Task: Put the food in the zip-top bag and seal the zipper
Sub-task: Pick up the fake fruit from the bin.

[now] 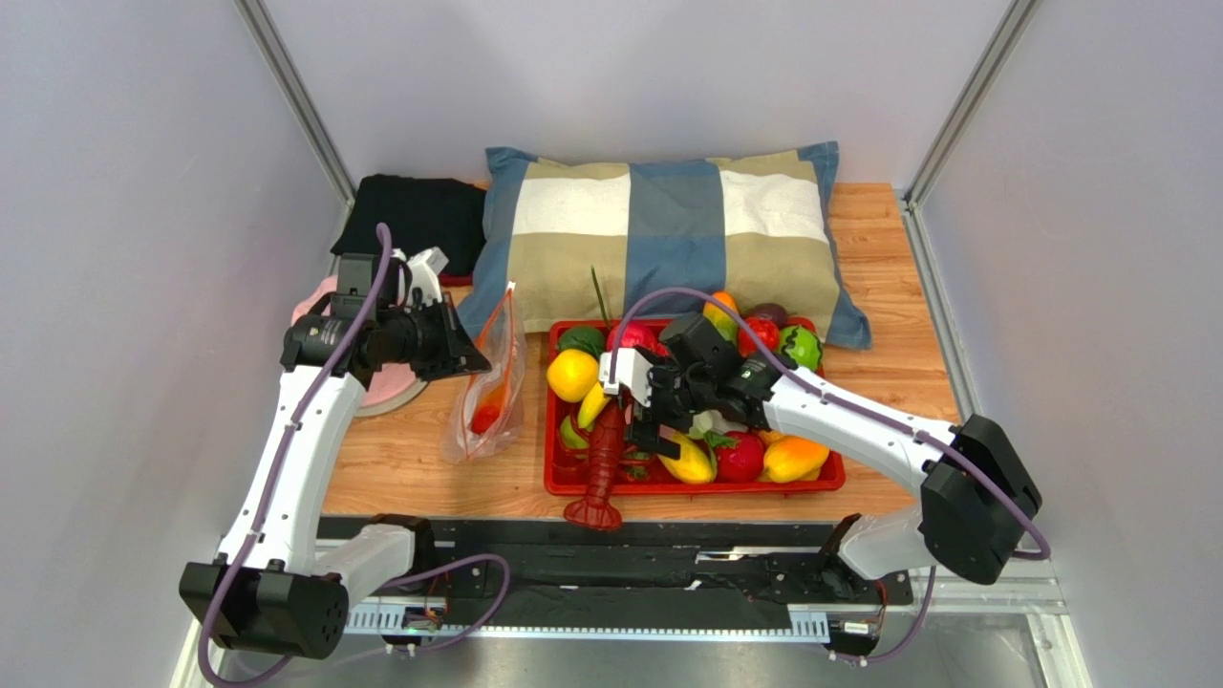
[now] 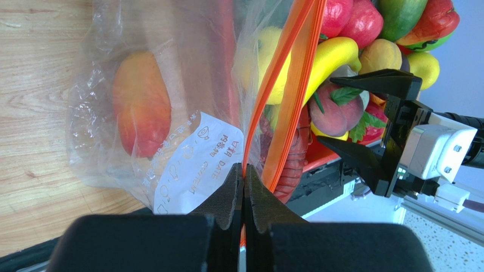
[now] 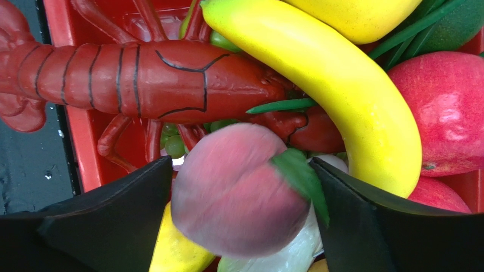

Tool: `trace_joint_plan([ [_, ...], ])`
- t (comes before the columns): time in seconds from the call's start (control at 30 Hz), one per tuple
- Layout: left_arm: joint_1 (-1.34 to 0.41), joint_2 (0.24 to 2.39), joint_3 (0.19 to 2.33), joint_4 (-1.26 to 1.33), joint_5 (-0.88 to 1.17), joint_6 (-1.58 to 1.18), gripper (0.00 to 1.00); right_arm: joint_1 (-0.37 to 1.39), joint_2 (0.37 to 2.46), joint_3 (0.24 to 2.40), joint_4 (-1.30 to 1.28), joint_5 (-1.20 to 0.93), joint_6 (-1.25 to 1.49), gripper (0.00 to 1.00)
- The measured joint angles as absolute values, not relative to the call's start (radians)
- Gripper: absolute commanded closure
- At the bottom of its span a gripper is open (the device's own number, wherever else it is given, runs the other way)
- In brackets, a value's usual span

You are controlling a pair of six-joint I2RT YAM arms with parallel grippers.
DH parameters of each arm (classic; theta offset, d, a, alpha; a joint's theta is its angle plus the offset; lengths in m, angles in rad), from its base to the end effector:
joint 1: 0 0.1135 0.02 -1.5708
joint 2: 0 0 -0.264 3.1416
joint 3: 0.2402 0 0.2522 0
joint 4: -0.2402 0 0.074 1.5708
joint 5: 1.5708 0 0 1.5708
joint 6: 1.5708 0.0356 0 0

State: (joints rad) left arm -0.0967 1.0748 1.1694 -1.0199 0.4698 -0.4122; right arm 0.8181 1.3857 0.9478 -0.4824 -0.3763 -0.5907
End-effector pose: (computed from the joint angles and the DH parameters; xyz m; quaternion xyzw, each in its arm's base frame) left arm 0.1937 -0.0350 0.3441 -0.0720 0.9225 -0.2913 0.2430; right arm 0.1843 0.2159 0.2382 -0.6483 0.6706 0.2117 0.2918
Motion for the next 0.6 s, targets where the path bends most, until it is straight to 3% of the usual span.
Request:
trace_joint_plan([
  [0.03,-0.097,1.075,1.169,-1.020,0.470,-0.412,1.00,0.818,1.388,0.948,-0.480,-0.373,-0.590,0.19],
  [0.17,-0.097,1.074,1.169,-1.020,0.469,-0.408,1.00,0.818,1.388,0.949,-0.482,-0.358,-0.583,0.52],
  [0.27,-0.097,1.069,1.169,-1.021,0.470,-0.403,1.00,0.818,1.371,0.952,-0.507,-0.348,-0.579,0.67],
  [0.33,-0.097,1.064,1.169,-1.021,0.470,-0.398,1.00,0.818,1.337,0.957,-0.537,-0.345,-0.576,0.75],
  [0.6,-0.097,1.056,1.169,-1.028,0.489,-0.387,1.00,0.818,1.246,1.143,-0.588,-0.390,-0.479,0.89],
])
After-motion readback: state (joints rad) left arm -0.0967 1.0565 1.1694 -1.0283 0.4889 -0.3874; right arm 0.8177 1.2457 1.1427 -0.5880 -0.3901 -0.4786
